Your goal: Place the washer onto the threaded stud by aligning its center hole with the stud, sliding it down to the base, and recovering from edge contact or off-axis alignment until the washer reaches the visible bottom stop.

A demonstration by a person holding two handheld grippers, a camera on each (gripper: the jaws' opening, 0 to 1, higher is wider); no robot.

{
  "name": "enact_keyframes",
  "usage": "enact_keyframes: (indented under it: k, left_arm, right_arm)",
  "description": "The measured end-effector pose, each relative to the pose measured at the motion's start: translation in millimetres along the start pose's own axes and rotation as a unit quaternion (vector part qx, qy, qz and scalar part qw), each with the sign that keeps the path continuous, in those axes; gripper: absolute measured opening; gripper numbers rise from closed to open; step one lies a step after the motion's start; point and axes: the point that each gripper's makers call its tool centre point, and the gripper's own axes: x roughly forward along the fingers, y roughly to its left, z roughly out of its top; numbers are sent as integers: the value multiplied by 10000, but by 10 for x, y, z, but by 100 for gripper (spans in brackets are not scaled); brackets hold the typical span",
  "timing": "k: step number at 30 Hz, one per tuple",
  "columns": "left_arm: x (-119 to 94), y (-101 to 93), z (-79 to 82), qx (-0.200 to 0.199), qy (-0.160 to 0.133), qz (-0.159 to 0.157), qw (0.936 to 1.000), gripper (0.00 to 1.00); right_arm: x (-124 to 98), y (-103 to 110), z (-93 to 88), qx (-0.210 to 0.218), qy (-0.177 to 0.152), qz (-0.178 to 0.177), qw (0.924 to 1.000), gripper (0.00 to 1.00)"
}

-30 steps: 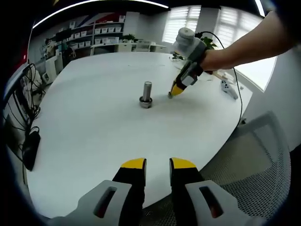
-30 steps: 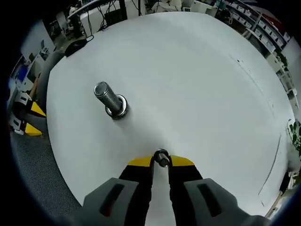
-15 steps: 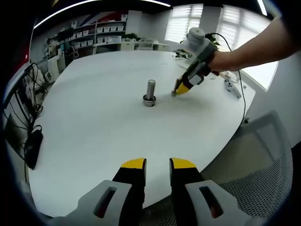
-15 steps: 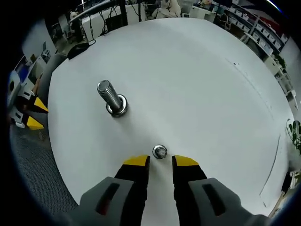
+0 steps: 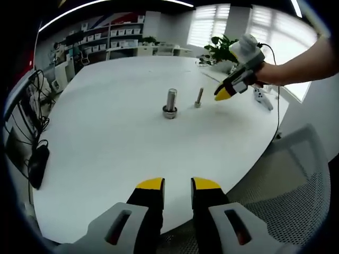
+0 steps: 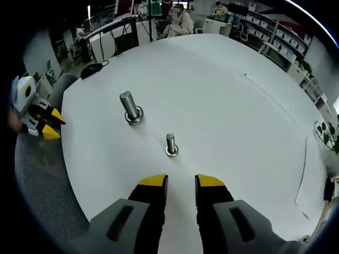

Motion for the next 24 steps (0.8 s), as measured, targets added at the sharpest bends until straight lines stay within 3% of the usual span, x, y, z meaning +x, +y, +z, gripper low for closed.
enact_keyframes:
  k: [15, 24]
  left_arm:
    - [-2, 29, -10, -47, 43, 67, 10000, 19]
    - [-2, 30, -9, -48, 28, 55, 10000, 20]
  right_arm:
    - [-370, -33, -178, 401, -561, -169, 9975, 25]
    - [-545, 187, -331, 462, -815, -162, 9955, 26]
